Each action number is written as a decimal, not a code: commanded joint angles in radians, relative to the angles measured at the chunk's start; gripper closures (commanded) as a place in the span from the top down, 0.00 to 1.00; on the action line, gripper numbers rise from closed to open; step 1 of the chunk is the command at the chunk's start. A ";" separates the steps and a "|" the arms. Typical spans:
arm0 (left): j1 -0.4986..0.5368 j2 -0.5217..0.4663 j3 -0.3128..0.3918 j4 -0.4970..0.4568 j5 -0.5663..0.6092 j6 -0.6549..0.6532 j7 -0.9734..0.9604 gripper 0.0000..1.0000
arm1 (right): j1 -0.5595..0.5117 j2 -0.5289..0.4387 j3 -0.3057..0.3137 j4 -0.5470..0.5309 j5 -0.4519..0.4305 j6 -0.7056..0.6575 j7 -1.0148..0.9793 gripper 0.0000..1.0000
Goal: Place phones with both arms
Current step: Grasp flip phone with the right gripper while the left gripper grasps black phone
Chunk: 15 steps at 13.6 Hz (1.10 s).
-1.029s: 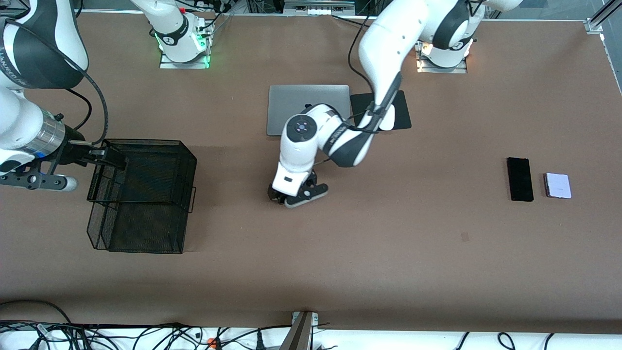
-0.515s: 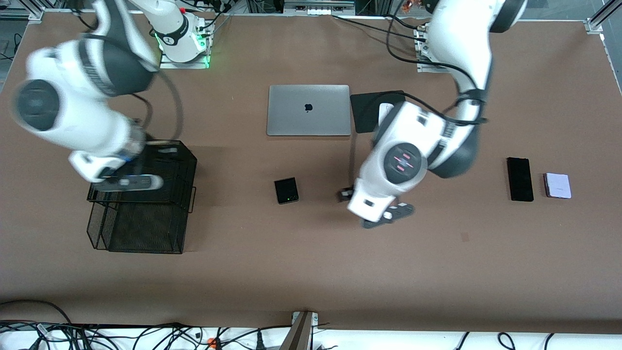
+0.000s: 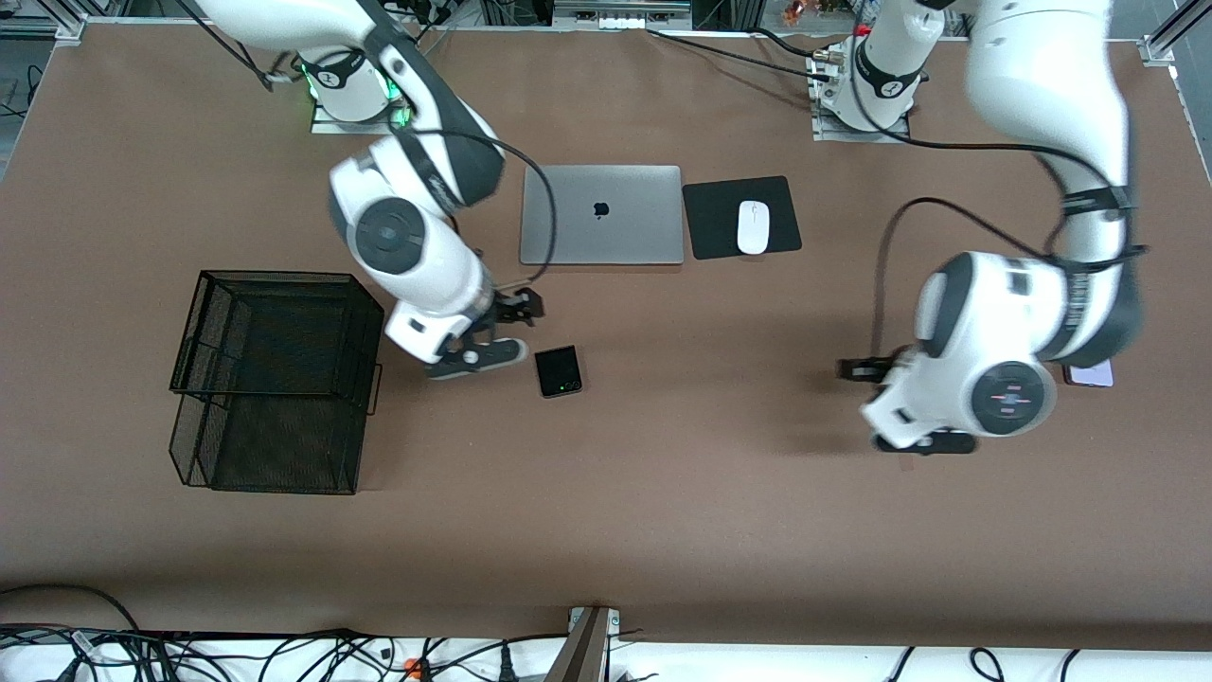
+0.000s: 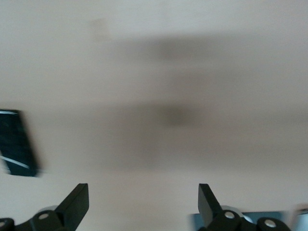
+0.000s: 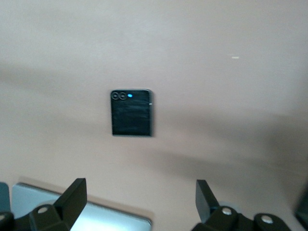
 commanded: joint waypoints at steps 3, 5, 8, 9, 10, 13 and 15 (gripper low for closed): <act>0.173 -0.157 -0.017 -0.411 0.073 0.388 0.262 1.00 | 0.078 0.133 -0.012 0.015 -0.009 0.142 0.020 1.00; 0.251 -0.189 -0.019 -0.532 0.073 0.554 0.350 1.00 | 0.086 0.163 -0.012 0.012 -0.085 0.195 0.020 1.00; 0.346 -0.206 -0.019 -0.608 0.073 0.663 0.413 1.00 | 0.086 0.200 -0.013 0.009 -0.118 0.253 0.009 1.00; 0.386 -0.206 -0.022 -0.617 0.072 0.685 0.439 1.00 | 0.086 0.210 -0.013 0.009 -0.157 0.259 0.007 1.00; 0.422 -0.207 -0.023 -0.629 0.070 0.711 0.448 1.00 | 0.086 0.219 -0.013 0.009 -0.203 0.262 0.007 1.00; 0.495 -0.206 -0.025 -0.687 -0.018 0.824 0.441 1.00 | 0.086 0.248 -0.013 0.009 -0.216 0.323 0.013 1.00; 0.499 -0.197 -0.025 -0.721 -0.084 0.893 0.441 1.00 | 0.086 0.253 -0.013 0.009 -0.210 0.330 0.018 1.00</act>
